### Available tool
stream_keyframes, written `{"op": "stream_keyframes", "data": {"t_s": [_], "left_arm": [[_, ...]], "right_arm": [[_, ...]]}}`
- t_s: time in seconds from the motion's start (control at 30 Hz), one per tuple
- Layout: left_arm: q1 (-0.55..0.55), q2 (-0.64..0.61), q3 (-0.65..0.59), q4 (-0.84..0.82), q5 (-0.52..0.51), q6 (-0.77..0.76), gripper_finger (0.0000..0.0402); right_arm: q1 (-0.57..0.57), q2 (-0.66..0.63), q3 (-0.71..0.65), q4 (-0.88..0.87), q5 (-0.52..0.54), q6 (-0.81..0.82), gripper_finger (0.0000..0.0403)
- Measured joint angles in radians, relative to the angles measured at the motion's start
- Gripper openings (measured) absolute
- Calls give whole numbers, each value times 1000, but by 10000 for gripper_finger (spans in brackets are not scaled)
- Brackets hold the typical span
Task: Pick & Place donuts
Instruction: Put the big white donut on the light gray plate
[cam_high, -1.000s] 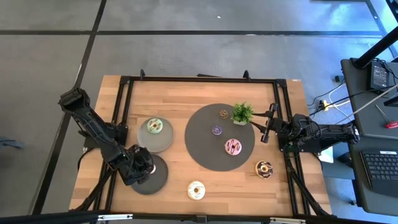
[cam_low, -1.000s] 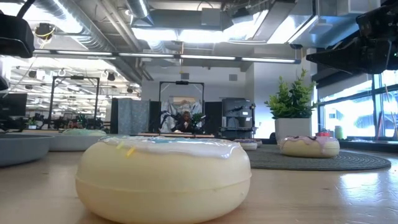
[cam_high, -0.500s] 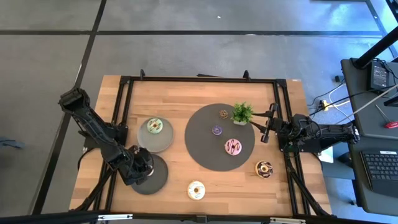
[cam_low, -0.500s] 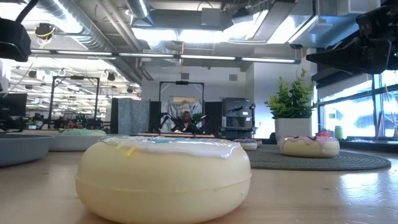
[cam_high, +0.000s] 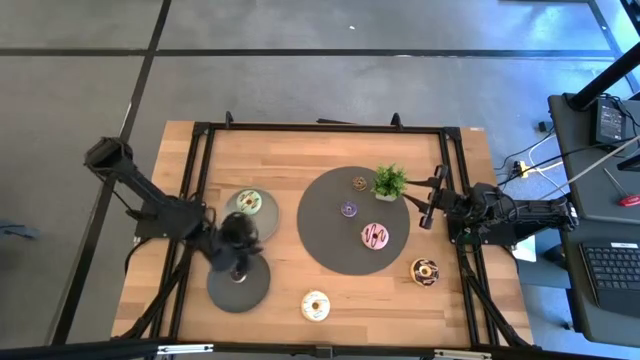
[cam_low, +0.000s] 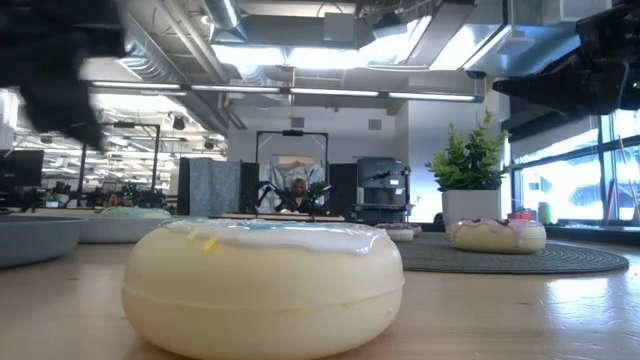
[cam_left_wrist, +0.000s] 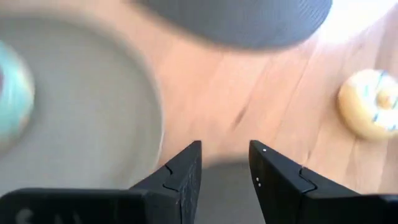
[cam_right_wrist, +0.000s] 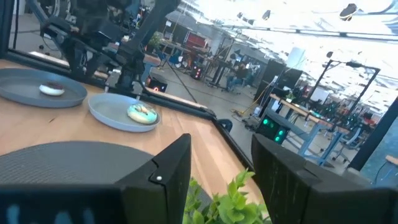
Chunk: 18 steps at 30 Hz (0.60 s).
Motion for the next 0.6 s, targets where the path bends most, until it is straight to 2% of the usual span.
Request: {"op": "stream_keyframes", "data": {"t_s": [0.13,0.23,0.4,0.6], "left_arm": [[175,18,0,252,88,381,128],[296,44,1,413,192,576,128],[439,88,1,494,274,721,127],[494,118,1,544,273,811,127]], "right_arm": [[0,0,0,8,0,1,168],[0,0,0,7,0,2,168],[0,0,0,12,-2,9,168],[0,0,0,20,-35,122,168]]}}
